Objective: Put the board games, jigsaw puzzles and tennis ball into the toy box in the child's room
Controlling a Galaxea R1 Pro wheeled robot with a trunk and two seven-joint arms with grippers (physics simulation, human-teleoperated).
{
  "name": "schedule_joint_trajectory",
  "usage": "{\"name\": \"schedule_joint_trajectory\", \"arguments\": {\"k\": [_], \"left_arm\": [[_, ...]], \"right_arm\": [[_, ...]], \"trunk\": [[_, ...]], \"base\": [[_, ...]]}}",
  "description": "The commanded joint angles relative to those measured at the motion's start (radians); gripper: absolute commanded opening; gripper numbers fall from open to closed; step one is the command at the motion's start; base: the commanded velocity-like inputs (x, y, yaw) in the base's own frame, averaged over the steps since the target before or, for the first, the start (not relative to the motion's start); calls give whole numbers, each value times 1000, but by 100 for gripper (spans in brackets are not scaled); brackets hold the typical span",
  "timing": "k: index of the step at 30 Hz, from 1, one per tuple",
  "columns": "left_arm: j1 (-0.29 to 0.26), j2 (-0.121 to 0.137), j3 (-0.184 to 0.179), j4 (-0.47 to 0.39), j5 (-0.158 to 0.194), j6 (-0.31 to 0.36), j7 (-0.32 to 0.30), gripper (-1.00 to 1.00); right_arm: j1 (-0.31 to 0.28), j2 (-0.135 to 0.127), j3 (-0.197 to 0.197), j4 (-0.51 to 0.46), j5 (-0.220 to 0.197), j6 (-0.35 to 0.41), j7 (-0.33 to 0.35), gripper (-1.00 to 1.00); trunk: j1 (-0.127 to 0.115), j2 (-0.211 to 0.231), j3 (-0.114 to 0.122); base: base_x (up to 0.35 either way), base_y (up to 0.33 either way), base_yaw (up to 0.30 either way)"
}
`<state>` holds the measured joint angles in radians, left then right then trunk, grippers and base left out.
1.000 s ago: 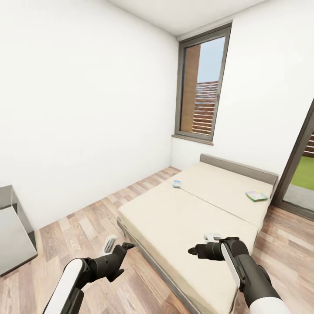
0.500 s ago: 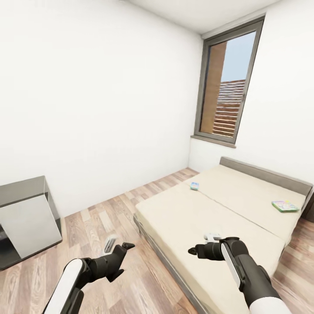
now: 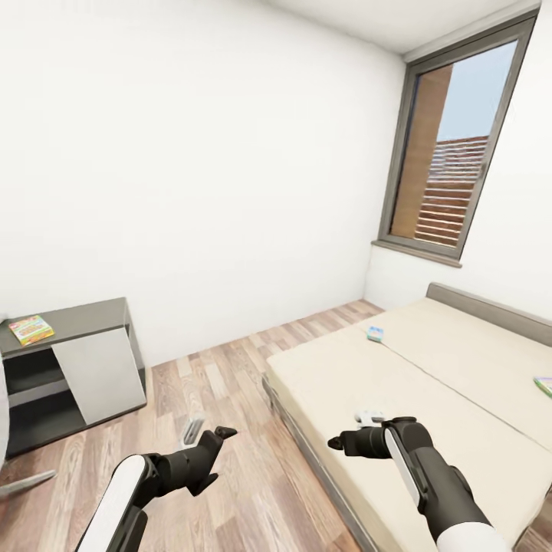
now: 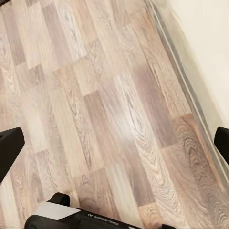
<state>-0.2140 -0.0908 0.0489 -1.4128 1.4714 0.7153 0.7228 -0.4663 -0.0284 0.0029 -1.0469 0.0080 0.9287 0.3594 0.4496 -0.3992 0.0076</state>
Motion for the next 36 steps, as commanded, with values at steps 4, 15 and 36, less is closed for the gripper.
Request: {"name": "schedule_joint_trajectory", "arguments": {"k": [4,15,36], "left_arm": [[-1,-1,2,0,10,3,10,100],[-1,-1,2,0,10,3,10,100],[-1,-1,2,0,10,3,10,100]], "right_arm": [[0,-1,5,-1,1,4,3,100],[0,-1,13,-2,1,4,3,100],[0,-1,14,-1,2,4,3,100]], "trunk": [[0,-1,0],[0,-1,0],[0,-1,0]], "base": [[0,-148,300],[-37,-240,300],[-9,-55,300]]}}
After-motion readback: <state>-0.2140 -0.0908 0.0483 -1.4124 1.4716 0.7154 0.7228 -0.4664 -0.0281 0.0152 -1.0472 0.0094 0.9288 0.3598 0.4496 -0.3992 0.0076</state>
